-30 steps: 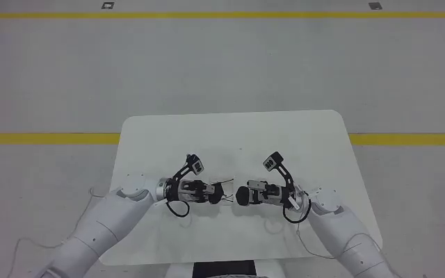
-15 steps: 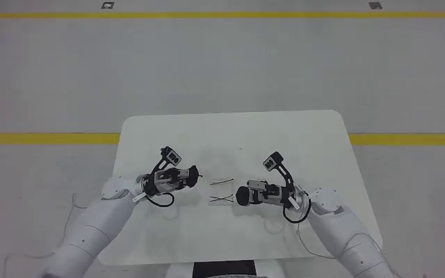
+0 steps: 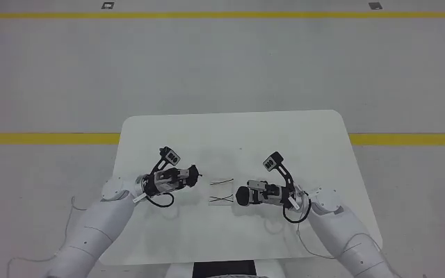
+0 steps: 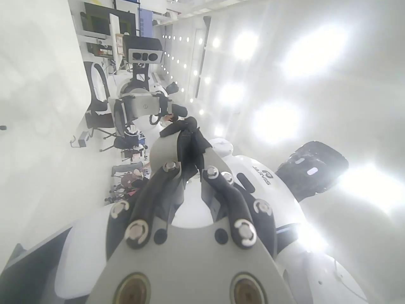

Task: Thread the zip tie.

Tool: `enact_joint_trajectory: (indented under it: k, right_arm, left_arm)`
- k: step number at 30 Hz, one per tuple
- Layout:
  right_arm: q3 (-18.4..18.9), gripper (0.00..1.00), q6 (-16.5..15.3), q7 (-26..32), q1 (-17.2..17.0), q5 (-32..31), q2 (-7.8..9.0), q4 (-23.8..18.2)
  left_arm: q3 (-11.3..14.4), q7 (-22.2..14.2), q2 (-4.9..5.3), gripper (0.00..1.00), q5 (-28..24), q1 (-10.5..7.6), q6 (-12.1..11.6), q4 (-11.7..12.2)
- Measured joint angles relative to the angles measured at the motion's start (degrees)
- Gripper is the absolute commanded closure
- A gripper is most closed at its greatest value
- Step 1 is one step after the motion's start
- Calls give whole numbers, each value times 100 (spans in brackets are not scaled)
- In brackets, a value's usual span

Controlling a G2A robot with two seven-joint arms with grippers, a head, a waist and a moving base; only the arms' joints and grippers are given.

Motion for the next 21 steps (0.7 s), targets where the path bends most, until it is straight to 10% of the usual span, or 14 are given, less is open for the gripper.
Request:
enact_joint_trajectory:
  k: [10,21]
  right_arm:
    - [0,0,0,0,0,0,0,0]
    - [-50,0,338,-201,43,-318,11,-243]
  left_arm:
    - [-717,1170,-104,100,565,251,0,-490]
    - [-807,1239,-141,100,658,302,0,-536]
